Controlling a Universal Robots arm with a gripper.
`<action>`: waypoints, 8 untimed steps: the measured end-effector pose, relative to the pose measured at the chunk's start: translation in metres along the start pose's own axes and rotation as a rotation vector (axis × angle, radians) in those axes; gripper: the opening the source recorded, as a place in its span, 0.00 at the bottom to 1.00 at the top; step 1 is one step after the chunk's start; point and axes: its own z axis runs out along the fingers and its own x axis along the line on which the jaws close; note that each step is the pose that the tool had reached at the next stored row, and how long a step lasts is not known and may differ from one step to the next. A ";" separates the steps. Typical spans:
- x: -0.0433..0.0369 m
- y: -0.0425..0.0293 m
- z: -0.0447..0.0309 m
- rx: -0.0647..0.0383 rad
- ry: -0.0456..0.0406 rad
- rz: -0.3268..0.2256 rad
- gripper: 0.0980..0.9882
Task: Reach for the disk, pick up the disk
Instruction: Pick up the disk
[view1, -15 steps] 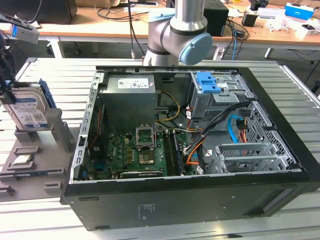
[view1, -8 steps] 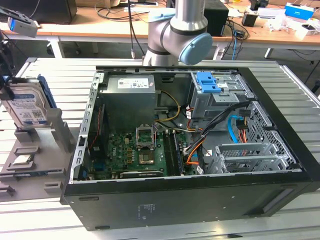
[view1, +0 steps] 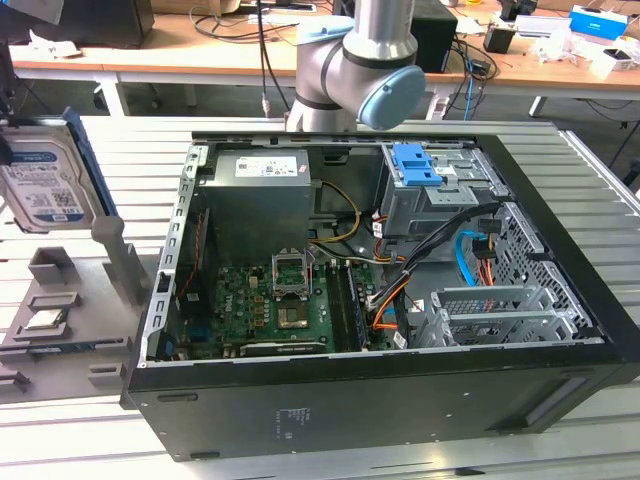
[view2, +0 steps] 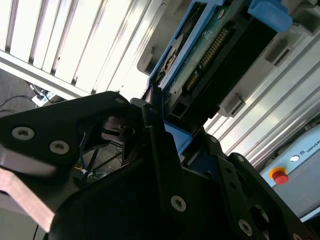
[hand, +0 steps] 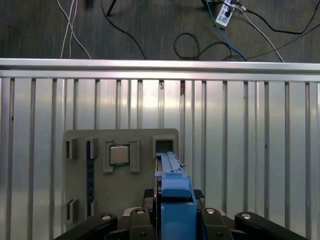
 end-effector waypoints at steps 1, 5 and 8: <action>0.0000 -0.0002 -0.0013 0.000 0.0000 0.000 0.30; 0.0000 -0.0008 -0.0062 -0.001 0.0000 0.000 0.30; 0.0000 -0.0012 -0.0102 -0.002 0.0000 0.000 0.30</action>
